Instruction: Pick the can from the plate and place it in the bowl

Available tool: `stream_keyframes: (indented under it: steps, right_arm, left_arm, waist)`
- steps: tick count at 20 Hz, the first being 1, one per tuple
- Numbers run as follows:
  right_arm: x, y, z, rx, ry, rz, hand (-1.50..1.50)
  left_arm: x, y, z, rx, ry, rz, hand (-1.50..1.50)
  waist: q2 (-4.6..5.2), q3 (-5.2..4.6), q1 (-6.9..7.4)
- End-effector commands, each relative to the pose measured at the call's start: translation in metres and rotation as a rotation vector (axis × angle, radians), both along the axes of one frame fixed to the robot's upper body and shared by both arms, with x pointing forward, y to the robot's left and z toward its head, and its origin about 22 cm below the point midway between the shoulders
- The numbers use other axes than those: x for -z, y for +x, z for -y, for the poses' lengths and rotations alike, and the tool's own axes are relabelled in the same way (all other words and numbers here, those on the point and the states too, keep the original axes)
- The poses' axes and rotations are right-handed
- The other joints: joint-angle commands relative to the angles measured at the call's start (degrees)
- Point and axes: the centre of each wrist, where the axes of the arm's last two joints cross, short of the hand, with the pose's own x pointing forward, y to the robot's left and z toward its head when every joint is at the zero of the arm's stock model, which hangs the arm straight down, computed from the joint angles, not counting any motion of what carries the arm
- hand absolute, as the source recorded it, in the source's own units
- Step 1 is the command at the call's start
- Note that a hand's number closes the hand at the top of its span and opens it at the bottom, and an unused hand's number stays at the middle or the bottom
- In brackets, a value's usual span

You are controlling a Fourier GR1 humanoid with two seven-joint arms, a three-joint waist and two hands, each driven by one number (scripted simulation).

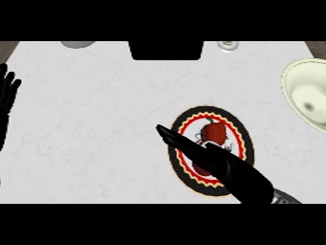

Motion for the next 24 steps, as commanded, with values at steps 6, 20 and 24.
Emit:
stream_keyframes:
  steps: [6,20,24]
  right_arm:
    - [-0.004,-0.053,0.042,-0.095,-0.155,0.335,-1.50]
    - [-0.125,-0.028,0.109,-0.077,-0.928,0.498,-1.50]
    - [-0.133,-0.021,0.100,-0.124,-1.067,0.550,-1.50]
  left_arm:
    - [-0.005,0.023,-0.013,-0.028,-0.052,0.051,0.00]
    - [0.002,0.017,-0.015,-0.008,-0.031,0.049,0.00]
    - [0.000,0.031,-0.005,0.012,-0.050,0.038,0.00]
  waist:
    - [0.55,0.06,-1.51]
    - [0.56,-0.05,-0.10]
    - [0.81,0.00,0.48]
